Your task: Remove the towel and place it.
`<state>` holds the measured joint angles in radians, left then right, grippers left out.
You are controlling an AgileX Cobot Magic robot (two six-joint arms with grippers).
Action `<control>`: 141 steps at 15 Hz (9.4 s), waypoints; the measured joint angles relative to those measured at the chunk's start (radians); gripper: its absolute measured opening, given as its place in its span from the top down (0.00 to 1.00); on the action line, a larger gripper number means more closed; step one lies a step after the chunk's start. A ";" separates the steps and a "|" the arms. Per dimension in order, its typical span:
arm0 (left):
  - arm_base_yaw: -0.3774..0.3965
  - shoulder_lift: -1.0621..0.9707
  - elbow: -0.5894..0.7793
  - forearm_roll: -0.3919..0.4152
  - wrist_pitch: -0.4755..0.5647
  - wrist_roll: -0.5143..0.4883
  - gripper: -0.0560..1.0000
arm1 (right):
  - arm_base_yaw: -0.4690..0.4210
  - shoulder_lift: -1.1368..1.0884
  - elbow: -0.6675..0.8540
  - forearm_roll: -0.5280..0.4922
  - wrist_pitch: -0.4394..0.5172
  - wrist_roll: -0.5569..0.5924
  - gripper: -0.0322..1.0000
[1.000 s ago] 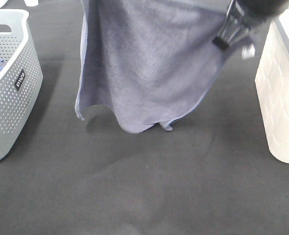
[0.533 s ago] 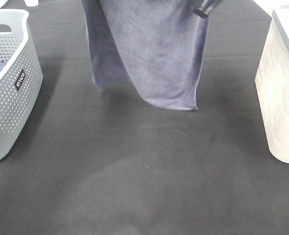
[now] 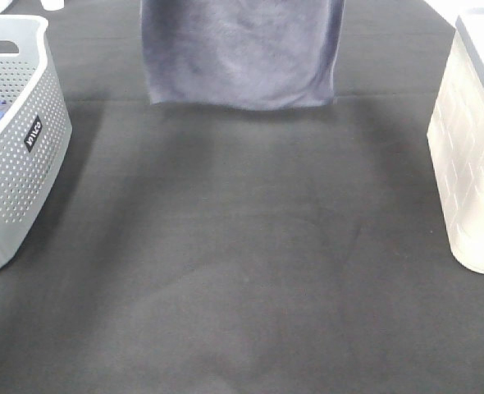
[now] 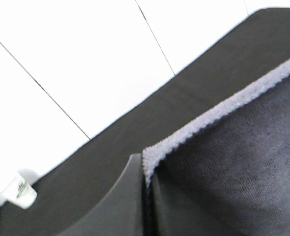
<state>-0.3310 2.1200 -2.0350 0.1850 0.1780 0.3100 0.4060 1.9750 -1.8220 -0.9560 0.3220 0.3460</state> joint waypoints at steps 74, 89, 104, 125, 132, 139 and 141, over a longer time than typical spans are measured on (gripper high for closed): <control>-0.088 -0.011 0.597 -0.305 1.026 0.229 0.74 | -0.041 0.121 0.512 1.227 0.889 -0.554 0.43; -0.088 0.040 0.597 -0.276 1.031 0.052 0.58 | -0.041 -0.254 0.517 1.238 0.891 -0.528 0.43; -0.136 0.056 0.622 -0.247 1.032 -0.029 0.58 | -0.041 -0.407 0.517 1.226 0.891 -0.504 0.43; -0.136 -0.196 0.628 -0.116 1.037 -0.173 0.58 | 0.070 -0.198 0.973 1.175 0.053 -0.557 0.43; -0.136 -0.196 0.628 -0.116 1.037 -0.177 0.58 | 0.070 -0.112 0.974 1.178 -0.036 -0.557 0.43; -0.136 -0.196 0.628 -0.116 1.037 -0.177 0.58 | 0.070 -0.109 1.012 1.178 0.001 -0.578 0.43; -0.136 -0.196 0.628 -0.116 1.037 -0.177 0.58 | 0.070 -0.122 1.030 1.180 0.009 -0.582 0.43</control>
<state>-0.4670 1.9240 -1.4070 0.0690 1.2150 0.1330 0.4760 1.8530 -0.7920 0.2240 0.3310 -0.2360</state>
